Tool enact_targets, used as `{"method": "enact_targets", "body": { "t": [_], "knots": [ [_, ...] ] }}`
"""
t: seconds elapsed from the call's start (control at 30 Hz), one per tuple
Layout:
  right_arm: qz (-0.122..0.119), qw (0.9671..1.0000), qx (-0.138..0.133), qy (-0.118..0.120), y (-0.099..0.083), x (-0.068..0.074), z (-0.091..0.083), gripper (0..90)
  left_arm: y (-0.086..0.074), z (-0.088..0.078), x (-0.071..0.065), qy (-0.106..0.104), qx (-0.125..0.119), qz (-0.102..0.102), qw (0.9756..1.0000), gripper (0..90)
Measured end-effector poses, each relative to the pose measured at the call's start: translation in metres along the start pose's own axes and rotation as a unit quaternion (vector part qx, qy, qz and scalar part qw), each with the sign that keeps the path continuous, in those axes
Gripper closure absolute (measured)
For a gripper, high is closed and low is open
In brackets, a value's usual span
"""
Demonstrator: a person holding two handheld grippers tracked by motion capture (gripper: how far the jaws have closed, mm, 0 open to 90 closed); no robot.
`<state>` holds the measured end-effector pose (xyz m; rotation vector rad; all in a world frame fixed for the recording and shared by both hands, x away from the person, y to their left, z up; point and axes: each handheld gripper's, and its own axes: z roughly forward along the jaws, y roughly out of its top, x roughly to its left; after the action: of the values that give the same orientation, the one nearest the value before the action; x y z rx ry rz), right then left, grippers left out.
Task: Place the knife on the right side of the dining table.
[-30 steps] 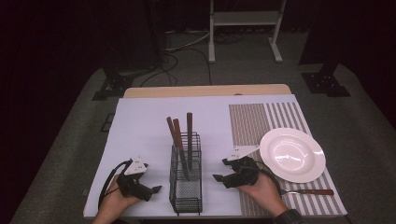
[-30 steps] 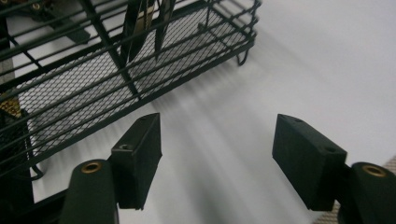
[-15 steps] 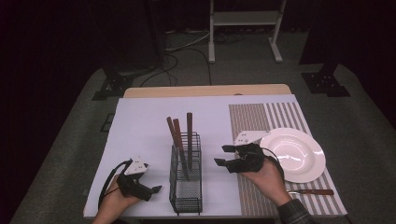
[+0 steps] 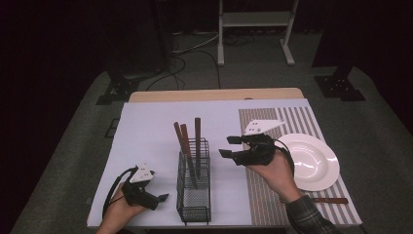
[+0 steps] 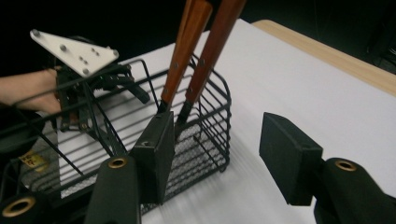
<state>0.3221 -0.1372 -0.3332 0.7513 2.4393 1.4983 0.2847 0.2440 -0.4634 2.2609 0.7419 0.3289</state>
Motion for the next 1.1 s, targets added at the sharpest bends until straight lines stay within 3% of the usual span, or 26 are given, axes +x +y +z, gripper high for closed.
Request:
{"method": "enact_targets", "body": {
  "t": [0.37, 1.1],
  "knots": [
    [-0.002, 0.9996, -0.026, 0.01, 0.022, -0.003, 0.006, 43.1, 0.0, 0.0, 0.0, 0.0, 0.0, 0.0, 1.0, 0.0],
    [0.012, 0.9971, -0.052, 0.056, 0.051, -0.026, 0.054, 42.3, 0.0, 0.0, 0.0, 0.001, -0.002, -0.001, 1.0, 0.0]
  ]
}}
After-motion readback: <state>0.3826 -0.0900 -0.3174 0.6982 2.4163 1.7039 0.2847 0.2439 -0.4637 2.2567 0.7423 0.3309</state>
